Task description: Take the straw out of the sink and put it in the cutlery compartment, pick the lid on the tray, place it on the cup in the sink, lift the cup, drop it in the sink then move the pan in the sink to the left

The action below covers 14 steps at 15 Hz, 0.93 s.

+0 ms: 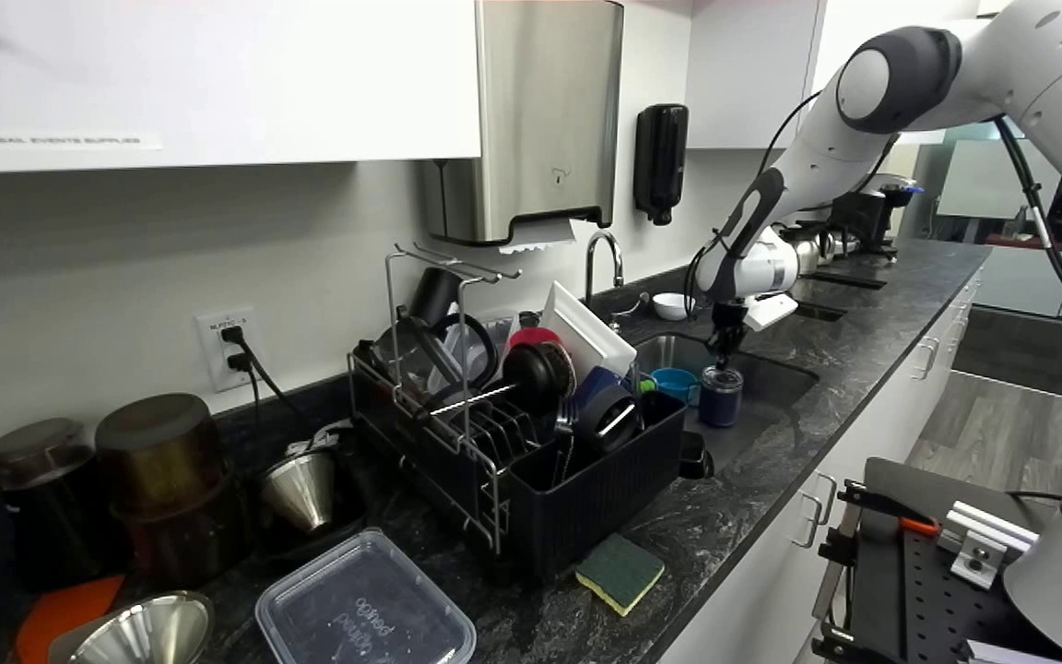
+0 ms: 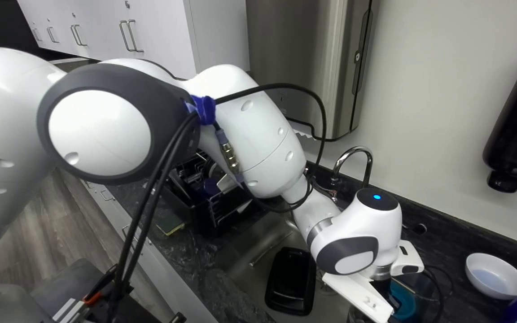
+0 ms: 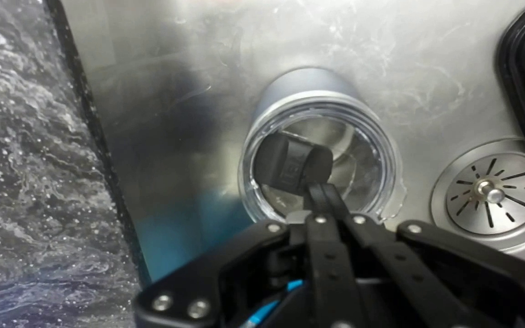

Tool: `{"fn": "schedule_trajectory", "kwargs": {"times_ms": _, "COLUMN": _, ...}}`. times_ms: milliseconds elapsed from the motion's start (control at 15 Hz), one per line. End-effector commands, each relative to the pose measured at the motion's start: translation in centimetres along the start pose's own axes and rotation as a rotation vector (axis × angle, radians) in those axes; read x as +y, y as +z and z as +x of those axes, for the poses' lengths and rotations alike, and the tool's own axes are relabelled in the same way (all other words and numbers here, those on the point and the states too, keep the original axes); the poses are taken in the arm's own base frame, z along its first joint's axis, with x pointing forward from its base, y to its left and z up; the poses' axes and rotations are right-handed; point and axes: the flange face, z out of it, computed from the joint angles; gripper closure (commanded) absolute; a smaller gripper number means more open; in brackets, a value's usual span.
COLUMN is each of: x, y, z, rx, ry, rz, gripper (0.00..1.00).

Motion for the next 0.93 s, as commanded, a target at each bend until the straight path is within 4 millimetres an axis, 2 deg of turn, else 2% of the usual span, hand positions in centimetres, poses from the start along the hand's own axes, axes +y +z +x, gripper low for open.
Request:
{"fn": "schedule_trajectory", "kwargs": {"times_ms": 0, "x": -0.1, "y": -1.8, "z": -1.0, "rx": 0.017, "ry": -0.006, "rz": -0.021, "gripper": 1.00}}
{"fn": "schedule_trajectory", "kwargs": {"times_ms": 333, "x": -0.1, "y": -2.5, "z": -0.8, "rx": 0.021, "ry": -0.003, "rz": -0.013, "gripper": 1.00}}
{"fn": "schedule_trajectory", "kwargs": {"times_ms": 867, "x": -1.8, "y": 0.0, "z": 0.5, "rx": 0.003, "ry": -0.017, "rz": 0.014, "gripper": 1.00}}
